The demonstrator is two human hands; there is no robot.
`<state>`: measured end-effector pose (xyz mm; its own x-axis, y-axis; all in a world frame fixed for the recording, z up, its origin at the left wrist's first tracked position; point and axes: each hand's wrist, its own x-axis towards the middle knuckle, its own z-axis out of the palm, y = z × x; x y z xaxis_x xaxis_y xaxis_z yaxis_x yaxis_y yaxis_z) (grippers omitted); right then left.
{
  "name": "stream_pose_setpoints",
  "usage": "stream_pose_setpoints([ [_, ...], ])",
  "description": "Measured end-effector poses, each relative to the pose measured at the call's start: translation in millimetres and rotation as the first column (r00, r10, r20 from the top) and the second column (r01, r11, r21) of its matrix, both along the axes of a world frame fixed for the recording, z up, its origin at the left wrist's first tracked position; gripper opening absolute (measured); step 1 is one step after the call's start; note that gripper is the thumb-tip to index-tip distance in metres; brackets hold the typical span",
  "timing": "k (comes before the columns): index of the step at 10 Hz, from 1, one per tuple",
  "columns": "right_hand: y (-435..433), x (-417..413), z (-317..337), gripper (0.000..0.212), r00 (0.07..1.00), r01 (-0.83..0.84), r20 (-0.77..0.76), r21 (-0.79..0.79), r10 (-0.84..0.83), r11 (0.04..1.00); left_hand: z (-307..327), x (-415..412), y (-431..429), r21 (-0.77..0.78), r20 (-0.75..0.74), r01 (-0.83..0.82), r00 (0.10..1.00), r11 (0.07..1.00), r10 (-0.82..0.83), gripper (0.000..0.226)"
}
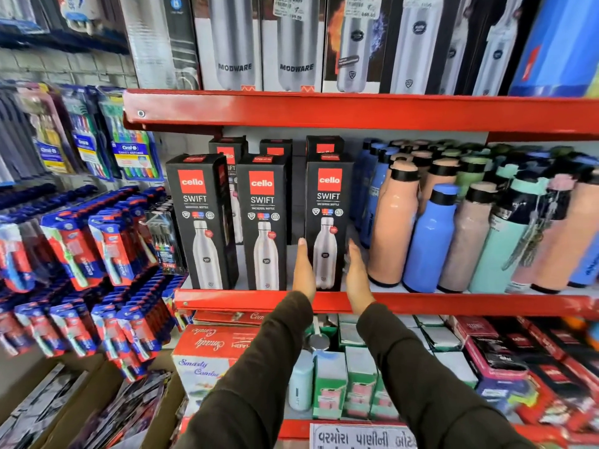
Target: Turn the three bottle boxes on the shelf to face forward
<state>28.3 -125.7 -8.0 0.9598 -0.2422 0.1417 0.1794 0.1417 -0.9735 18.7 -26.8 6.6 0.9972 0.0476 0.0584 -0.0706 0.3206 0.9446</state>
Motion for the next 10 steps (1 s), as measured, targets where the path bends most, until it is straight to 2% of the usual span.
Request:
stream_pose_setpoints([
  [2, -4.2, -9.3, -2.1, 0.039, 0.999, -0.041, 0.032, -0.052, 0.042, 0.998, -2.1, -8.3, 1.8, -0.004, 0.002, -0.049, 0.999, 0.999, 0.049, 0.065],
  [4, -5.8, -21.5, -2.5, 0.056, 0.998, -0.051, 0.028, -0.100, 0.054, 0.994, -8.3, -18.5, 4.4, 0.065, 0.050, -0.082, 0.996, 0.995, 0.078, 0.067],
  [6, -5.2, -28.8, 1.7, 0.064, 0.999, -0.042, 0.000, -0.147, 0.043, 0.988, -9.9, -26.9, 6.0, 0.136, 0.051, -0.085, 0.996, 0.987, 0.079, 0.082],
  [9, -4.4, -37.3, 7.3, 0.049, 0.999, -0.043, 0.000, -0.196, 0.043, 0.980, -4.9, -30.2, 2.0, 0.313, 0.083, -0.096, 0.994, 0.945, 0.073, 0.064],
  [10, -15.0, -51.3, 21.2, 0.041, 0.979, 0.150, 0.164, -0.158, -0.124, 0.976, -0.1, -38.4, 0.8, 0.364, 0.241, -0.313, 0.941, 0.877, 0.236, 0.058],
])
